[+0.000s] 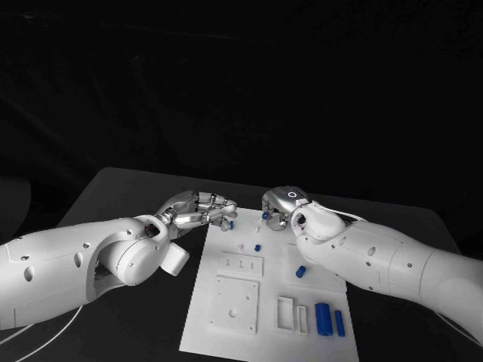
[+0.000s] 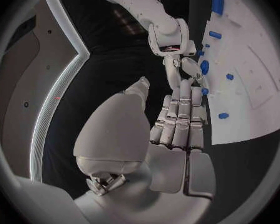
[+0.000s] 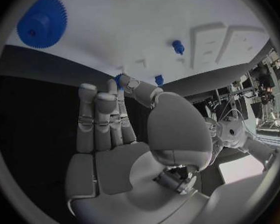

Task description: Assemble the parts on the task board

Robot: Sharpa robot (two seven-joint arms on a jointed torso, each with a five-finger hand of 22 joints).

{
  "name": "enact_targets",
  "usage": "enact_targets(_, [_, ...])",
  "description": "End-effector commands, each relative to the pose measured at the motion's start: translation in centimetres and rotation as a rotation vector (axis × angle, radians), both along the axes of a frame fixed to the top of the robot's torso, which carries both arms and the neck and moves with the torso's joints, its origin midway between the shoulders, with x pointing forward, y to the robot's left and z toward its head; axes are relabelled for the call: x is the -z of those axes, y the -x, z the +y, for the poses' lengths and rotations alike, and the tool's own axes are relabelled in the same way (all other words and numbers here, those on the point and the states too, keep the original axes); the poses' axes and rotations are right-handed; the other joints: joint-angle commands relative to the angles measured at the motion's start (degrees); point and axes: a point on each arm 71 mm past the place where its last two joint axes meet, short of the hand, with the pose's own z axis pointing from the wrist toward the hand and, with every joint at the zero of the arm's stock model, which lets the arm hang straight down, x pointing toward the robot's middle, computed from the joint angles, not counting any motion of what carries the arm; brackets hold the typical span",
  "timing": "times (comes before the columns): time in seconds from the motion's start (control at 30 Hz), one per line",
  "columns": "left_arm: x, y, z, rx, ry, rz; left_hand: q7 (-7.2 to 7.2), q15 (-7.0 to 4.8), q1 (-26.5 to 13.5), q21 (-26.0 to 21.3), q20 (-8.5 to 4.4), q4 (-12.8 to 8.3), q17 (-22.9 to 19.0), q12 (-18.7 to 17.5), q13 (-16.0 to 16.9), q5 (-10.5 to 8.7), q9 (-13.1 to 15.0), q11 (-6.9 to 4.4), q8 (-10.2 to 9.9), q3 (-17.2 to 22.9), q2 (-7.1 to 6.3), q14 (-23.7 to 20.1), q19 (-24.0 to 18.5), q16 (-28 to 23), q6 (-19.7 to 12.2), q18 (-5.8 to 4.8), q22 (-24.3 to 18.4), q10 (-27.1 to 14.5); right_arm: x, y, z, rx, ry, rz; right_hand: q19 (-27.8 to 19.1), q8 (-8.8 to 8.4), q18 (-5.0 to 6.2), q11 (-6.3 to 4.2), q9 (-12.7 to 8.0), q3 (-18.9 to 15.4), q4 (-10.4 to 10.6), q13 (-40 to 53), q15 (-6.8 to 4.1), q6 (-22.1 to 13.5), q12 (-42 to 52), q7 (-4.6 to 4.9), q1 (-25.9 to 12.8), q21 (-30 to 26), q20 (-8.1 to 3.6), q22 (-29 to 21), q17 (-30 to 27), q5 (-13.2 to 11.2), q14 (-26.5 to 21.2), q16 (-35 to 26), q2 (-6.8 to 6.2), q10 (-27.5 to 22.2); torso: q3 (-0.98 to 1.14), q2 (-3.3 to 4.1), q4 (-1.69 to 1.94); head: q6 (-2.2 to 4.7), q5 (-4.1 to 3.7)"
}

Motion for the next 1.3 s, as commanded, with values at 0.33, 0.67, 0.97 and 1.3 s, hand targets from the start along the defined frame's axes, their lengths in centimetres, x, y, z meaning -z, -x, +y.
enact_targets(0.33, [-0.16, -0.03, -0.23, 0.008, 0.004, -0.010, 2.17, 0.23, 0.0, -0.3, -0.16, 0.0, 0.1, -0.4, 0.0, -0.22, 0.1, -0.08, -0.4, 0.3, -0.06, 0.2, -0.2, -0.2, -0.3, 1.04, -0.1, 0.4, -0.09, -0.10, 0.03, -0.002, 0.006, -0.008, 0.1, -0.07, 2.74, 0.09, 0.1, 0.5, 0.0, 0.1, -0.46, 0.5, 0.0, 0.06, -0.3, 0.3, -0.39, 1.0, -0.1, 0.1, -0.2, 0.4, -0.04, 0.5, -0.75, 0.60, 0.44, 0.18, -0.22])
enact_targets(0.67, [-0.18, 0.02, -0.45, 0.013, 0.006, -0.009, 2.18, 0.23, 0.0, -0.3, -0.16, 0.0, 0.1, -0.5, 0.0, -0.22, 0.1, -0.07, -0.4, 0.3, -0.08, 0.2, -0.2, -0.3, -0.3, 1.02, -0.1, 0.4, -0.10, -0.16, 0.20, -0.002, 0.006, -0.010, 0.1, -0.11, 2.74, 0.09, 0.2, 0.6, 0.0, 0.1, -0.46, 0.5, -0.1, 0.07, -0.4, 0.4, -0.39, 1.0, -0.2, 0.1, -0.3, 0.4, -0.02, 0.5, -0.85, 0.92, 0.74, 0.18, -0.06])
enact_targets(0.97, [-0.19, -0.02, -0.52, 0.014, 0.006, -0.010, 2.19, 0.23, 0.0, -0.3, -0.16, 0.0, 0.2, -0.5, 0.0, -0.22, 0.1, -0.06, -0.4, 0.3, -0.09, 0.2, -0.3, -0.3, -0.3, 1.01, -0.1, 0.4, 0.06, -0.43, -0.22, 0.011, 0.014, -0.003, 0.1, -0.15, 2.74, 0.10, 0.2, 0.6, 0.0, 0.2, -0.45, 0.5, -0.1, 0.07, -0.4, 0.4, -0.39, 1.0, -0.2, 0.1, -0.3, 0.5, -0.03, 0.5, -1.09, 1.26, 0.78, 0.19, -0.21])
enact_targets(1.3, [-0.18, -0.09, -0.58, 0.014, 0.005, -0.010, 2.19, 0.23, 0.0, -0.3, -0.16, 0.0, 0.2, -0.6, 0.0, -0.22, 0.1, -0.06, -0.4, 0.3, -0.07, 0.2, -0.3, -0.4, -0.3, 1.00, -0.1, 0.4, 0.11, -0.39, -0.06, 0.007, 0.006, 0.005, 0.0, -0.28, 2.74, 0.14, 0.2, 0.7, -0.1, 0.3, -0.42, 0.4, -0.3, 0.12, -0.5, 0.5, -0.37, 1.0, -0.3, 0.1, -0.3, 0.5, -0.08, 0.4, -1.12, 1.14, 0.76, -0.15, -0.17])
